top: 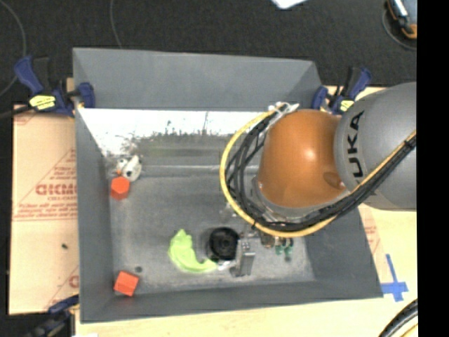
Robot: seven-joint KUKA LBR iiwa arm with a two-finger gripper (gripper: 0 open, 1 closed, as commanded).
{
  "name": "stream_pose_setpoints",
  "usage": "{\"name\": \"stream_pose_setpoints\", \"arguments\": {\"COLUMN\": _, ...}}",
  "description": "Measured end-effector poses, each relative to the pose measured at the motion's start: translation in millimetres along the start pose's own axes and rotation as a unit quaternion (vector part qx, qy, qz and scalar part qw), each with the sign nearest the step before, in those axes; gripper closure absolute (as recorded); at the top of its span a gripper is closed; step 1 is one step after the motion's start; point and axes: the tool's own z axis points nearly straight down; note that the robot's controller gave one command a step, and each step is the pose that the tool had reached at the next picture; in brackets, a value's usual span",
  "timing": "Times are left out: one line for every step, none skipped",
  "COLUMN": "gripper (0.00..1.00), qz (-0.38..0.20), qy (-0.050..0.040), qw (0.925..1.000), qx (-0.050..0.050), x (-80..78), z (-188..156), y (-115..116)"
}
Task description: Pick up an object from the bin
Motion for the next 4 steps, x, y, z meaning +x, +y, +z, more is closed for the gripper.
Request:
{"name": "stream_pose_setpoints", "arguments": {"gripper": 0.0, "qz": 0.002, "qy": -0.0045, "qw": 1.0, "qx": 0.0, "x": -1.8, "z": -4.3, "y": -0.3}}
{"name": "stream_pose_setpoints", "arguments": {"gripper": 0.0, "qz": -0.075, "qy": -0.0026, "qw": 0.9972, "qx": 0.0, "x": -12.3, "z": 66.2, "y": 2.8}}
{"name": "stream_pose_setpoints", "arguments": {"gripper": 0.0, "qz": -0.142, "qy": -0.0039, "qw": 0.9899, "qx": 0.0, "x": -8.4, "z": 79.4, "y": -27.8}}
{"name": "stream_pose_setpoints", "arguments": {"gripper": 0.0, "qz": -0.088, "qy": -0.0052, "qw": 0.9961, "qx": 0.001, "x": -32.0, "z": 82.6, "y": -67.6}}
